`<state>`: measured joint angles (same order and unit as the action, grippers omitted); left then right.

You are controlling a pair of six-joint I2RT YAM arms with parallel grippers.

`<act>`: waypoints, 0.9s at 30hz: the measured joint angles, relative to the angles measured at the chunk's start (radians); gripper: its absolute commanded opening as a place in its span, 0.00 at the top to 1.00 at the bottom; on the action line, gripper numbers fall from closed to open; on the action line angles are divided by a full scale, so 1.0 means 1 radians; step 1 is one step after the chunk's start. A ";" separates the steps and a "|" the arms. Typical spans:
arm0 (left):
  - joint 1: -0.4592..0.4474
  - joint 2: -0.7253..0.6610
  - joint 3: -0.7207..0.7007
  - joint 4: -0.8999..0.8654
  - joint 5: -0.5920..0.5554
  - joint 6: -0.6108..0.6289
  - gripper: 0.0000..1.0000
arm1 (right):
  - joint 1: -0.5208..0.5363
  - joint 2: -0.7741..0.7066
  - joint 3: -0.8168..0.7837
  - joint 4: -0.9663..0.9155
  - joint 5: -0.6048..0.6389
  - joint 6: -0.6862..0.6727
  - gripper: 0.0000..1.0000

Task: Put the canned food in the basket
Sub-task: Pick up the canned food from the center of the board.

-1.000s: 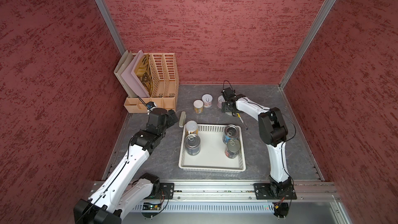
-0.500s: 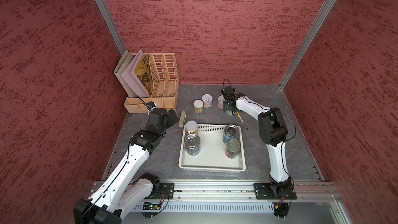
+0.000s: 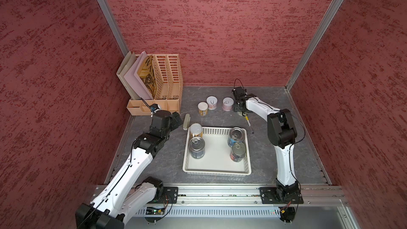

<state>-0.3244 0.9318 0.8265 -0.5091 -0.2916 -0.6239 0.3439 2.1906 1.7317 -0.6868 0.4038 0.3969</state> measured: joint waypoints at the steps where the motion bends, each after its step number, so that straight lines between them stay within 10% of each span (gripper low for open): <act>1: 0.000 0.001 0.000 0.000 0.000 0.000 0.00 | -0.002 0.000 -0.001 0.000 0.001 0.003 0.36; 12: 0.000 0.013 0.000 -0.001 0.001 0.000 0.00 | -0.004 0.000 -0.005 0.005 0.002 0.007 0.36; 17: 0.000 0.013 0.000 -0.001 0.003 0.000 0.00 | -0.005 0.000 -0.005 0.006 0.002 0.005 0.20; 27: 0.002 0.025 0.000 -0.003 0.003 0.000 0.00 | -0.051 -0.005 -0.017 0.039 -0.038 0.001 0.30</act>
<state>-0.3229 0.9565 0.8268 -0.5125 -0.2886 -0.6239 0.2924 2.1857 1.7149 -0.6479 0.3656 0.3977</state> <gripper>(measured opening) 0.996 0.797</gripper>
